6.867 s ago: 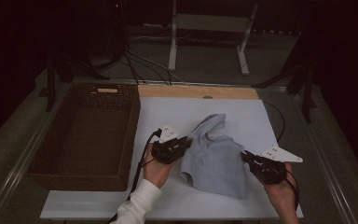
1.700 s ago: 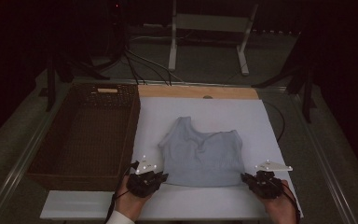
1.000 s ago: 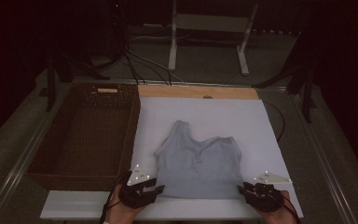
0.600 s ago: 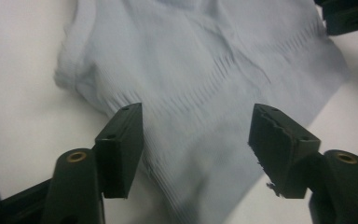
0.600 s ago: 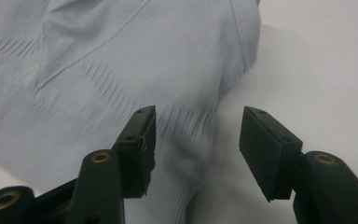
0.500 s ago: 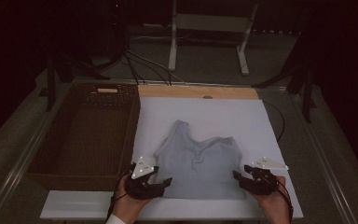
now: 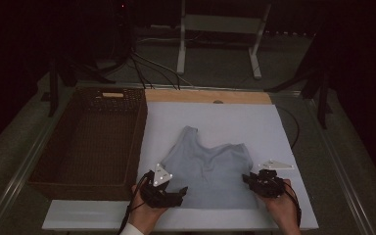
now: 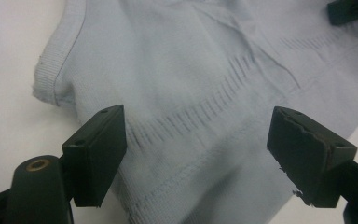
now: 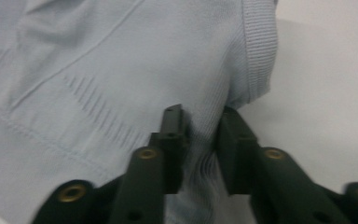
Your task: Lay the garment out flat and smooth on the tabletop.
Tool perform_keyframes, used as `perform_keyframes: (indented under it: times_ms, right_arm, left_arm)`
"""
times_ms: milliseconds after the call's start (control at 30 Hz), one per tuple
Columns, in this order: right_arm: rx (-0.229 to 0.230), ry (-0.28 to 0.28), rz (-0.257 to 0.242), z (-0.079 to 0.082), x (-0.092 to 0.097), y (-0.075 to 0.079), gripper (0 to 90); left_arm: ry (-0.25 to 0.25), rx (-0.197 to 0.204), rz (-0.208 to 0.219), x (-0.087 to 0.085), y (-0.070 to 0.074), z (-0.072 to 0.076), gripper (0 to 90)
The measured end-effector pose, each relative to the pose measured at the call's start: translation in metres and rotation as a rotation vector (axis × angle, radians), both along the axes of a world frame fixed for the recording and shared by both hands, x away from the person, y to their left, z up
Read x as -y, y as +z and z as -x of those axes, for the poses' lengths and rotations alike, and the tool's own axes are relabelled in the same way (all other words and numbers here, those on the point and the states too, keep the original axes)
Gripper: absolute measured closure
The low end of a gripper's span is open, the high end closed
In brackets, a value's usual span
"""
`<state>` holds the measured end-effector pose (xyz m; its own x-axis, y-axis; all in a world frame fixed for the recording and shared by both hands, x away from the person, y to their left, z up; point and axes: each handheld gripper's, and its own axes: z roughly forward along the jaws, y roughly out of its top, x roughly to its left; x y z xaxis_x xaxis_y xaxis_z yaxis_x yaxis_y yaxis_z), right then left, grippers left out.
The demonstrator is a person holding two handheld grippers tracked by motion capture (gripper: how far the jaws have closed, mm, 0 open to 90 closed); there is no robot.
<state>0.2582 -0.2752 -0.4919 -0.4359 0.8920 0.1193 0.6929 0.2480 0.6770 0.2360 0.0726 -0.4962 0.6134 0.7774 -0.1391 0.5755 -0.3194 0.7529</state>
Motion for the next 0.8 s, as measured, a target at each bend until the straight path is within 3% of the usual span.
perform_keyframes:
  times_ms: [133, 400, 467, 567, 600, 633, 667, 800]
  right_arm:
    - [0.006, 0.008, 0.007, 0.002, -0.001, 0.002, 84.2]
    - [0.019, 0.011, 0.006, 0.005, 0.001, 0.007, 85.0]
    - [0.022, 0.006, 0.002, 0.006, 0.002, 0.008, 85.1]
    - [0.023, -0.003, 0.0, 0.007, 0.005, 0.009, 85.1]
    - [0.023, -0.003, 0.0, 0.007, 0.005, 0.009, 85.1]
    - [0.026, -0.005, 0.002, 0.008, 0.007, 0.01, 85.1]
    - [0.026, -0.011, 0.003, 0.01, 0.01, 0.011, 85.1]
    - [0.025, -0.014, 0.004, 0.015, 0.015, 0.013, 85.1]
  left_arm:
    - [0.012, 0.0, 0.001, -0.001, -0.002, -0.001, 16.3]
    - [0.035, -0.007, -0.021, -0.003, -0.006, -0.003, 13.8]
    - [0.018, -0.018, -0.02, -0.003, -0.008, -0.003, 20.0]
    - [-0.007, -0.044, -0.006, -0.004, -0.009, -0.004, 39.8]
    - [-0.007, -0.044, -0.006, -0.004, -0.009, -0.004, 43.6]
    - [-0.015, -0.07, 0.015, -0.004, -0.009, -0.003, 43.6]
    - [-0.019, -0.074, 0.017, -0.004, -0.008, -0.003, 57.6]
    - [-0.046, -0.09, 0.016, -0.004, -0.006, 0.0, 76.4]
